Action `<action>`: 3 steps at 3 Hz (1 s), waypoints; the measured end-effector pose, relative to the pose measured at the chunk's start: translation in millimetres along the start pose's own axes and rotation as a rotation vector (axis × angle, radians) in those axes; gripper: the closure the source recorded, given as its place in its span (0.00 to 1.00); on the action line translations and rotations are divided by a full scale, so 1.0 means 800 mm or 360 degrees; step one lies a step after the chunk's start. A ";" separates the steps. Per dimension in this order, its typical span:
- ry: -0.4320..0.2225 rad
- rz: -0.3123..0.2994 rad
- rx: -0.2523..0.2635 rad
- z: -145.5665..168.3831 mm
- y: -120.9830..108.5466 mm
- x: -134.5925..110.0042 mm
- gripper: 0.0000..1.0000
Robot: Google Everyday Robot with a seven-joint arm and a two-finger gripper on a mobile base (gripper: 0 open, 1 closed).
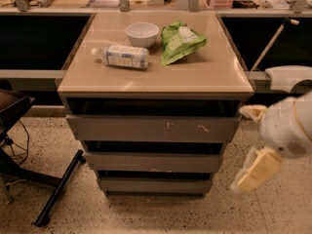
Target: Open middle drawer
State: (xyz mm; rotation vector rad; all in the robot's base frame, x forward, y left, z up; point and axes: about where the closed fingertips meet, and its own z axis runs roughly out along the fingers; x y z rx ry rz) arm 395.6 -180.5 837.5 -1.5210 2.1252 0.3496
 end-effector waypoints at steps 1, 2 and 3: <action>-0.0163 0.0150 -0.0111 0.106 0.036 0.049 0.00; -0.0216 0.0335 -0.0213 0.227 0.053 0.110 0.00; -0.0216 0.0335 -0.0213 0.227 0.053 0.110 0.00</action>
Offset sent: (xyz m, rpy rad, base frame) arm -0.0191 0.0466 -0.3029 0.2590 0.2666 -0.1253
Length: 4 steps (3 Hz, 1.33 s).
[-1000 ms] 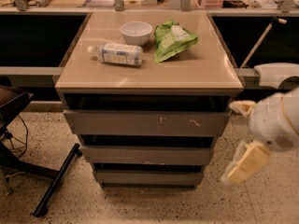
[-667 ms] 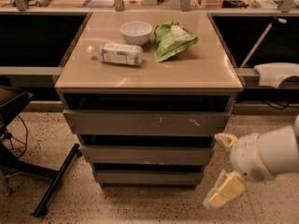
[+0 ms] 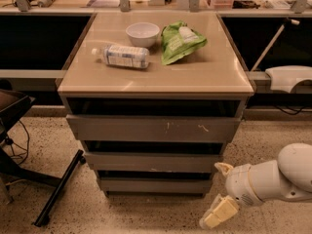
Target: Open middle drawer
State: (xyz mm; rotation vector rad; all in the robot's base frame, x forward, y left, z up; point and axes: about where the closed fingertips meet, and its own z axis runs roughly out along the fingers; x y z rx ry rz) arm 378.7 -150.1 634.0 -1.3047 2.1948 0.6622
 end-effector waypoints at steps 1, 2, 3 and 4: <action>-0.0029 0.0006 0.0056 0.002 -0.020 0.006 0.00; 0.0047 -0.0060 0.0205 0.018 -0.072 0.010 0.00; 0.0232 -0.0220 0.0381 0.048 -0.110 0.002 0.00; 0.0241 -0.0321 0.0435 0.075 -0.127 -0.028 0.00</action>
Offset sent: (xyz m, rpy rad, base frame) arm 0.1216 -0.0351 -0.0491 -0.2604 -0.2394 -0.0563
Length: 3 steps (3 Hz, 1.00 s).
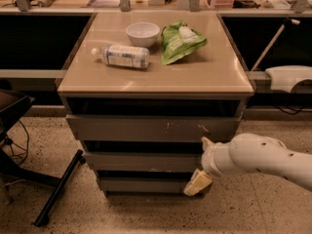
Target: Open middle drawer
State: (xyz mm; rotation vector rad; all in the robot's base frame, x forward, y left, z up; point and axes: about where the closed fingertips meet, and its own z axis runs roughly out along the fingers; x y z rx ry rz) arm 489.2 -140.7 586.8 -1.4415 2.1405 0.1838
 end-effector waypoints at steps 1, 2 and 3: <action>-0.0002 -0.0001 -0.0003 0.001 0.001 -0.001 0.00; -0.0048 0.0074 -0.0137 0.036 0.012 0.009 0.00; -0.0150 0.0212 -0.0364 0.106 0.021 0.011 0.00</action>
Offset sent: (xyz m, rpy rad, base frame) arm 0.0014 0.0372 -0.1242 0.3065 0.3506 0.0373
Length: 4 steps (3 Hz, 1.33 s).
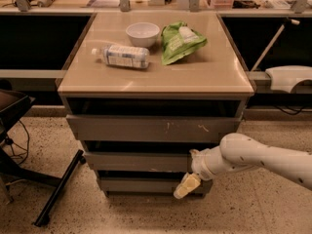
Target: Open middle drawer
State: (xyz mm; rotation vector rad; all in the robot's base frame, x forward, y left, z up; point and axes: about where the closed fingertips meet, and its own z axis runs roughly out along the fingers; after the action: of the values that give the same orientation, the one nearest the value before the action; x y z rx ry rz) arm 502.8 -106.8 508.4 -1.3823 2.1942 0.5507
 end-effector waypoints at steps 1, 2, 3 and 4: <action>-0.0014 0.0083 -0.0098 0.042 0.010 0.026 0.00; -0.0013 0.0083 -0.0100 0.042 0.011 0.026 0.00; -0.0012 0.0083 -0.0045 0.048 0.001 0.022 0.00; 0.0011 0.0052 0.0112 0.056 -0.022 0.008 0.00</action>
Offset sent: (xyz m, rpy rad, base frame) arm -0.0068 0.0071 -0.0368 0.0408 0.0668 -0.0069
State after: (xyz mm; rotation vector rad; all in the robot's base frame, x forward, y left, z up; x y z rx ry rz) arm 525.1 -93.0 467.2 -1.3158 2.2234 0.4762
